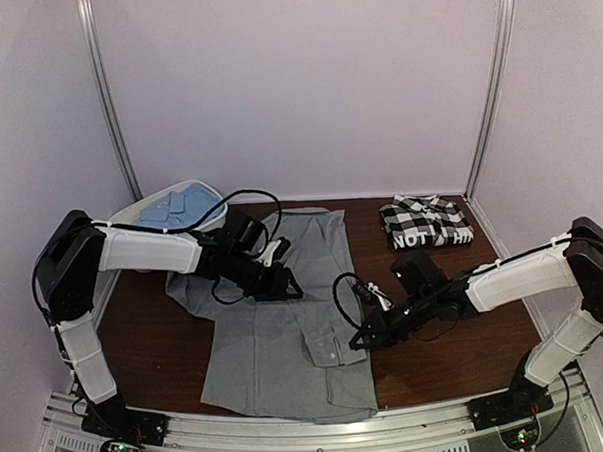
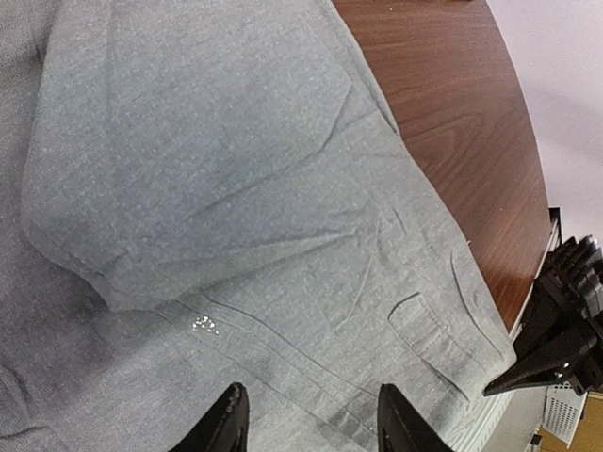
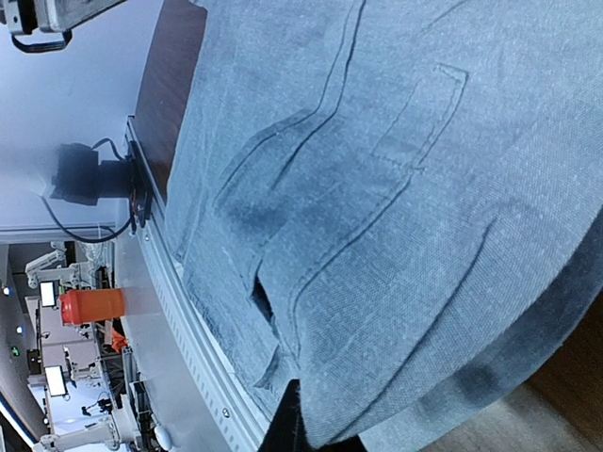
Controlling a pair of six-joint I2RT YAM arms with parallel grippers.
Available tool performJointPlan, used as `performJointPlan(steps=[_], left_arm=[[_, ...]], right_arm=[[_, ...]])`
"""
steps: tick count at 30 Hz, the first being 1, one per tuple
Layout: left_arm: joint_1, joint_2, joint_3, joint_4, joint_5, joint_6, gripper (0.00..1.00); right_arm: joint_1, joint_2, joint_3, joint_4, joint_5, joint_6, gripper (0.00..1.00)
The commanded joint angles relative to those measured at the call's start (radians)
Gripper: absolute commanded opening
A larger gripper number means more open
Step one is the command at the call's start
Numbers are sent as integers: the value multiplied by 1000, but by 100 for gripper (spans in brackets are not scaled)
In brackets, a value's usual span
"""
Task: Fold and stack the long sleeve shirts
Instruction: Pick up the sleeve from the 1/3-folded shirt, then place the sleeve of the 1/3-folded shirt.
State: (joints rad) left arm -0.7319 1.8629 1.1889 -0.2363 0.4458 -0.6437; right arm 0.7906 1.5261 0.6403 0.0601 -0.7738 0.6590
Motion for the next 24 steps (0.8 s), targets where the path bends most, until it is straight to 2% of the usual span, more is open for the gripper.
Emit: performJointPlan(steps=[1, 6, 11, 16, 20, 24], left_arm=[[9, -31, -12, 26, 2, 21, 47], [10, -30, -17, 33, 3, 18, 47], [9, -27, -21, 34, 19, 23, 48], [10, -34, -36, 31, 30, 22, 48], [9, -43, -63, 48, 42, 9, 47], [5, -71, -88, 49, 59, 7, 47]], right_arm=[[-24, 48, 95, -212, 66, -92, 8], [-21, 70, 98, -237, 125, -90, 11], [-7, 64, 108, -235, 138, -81, 23], [25, 47, 82, -193, 114, -41, 41], [33, 47, 55, -152, 107, -9, 42], [38, 46, 40, -137, 94, 8, 35]])
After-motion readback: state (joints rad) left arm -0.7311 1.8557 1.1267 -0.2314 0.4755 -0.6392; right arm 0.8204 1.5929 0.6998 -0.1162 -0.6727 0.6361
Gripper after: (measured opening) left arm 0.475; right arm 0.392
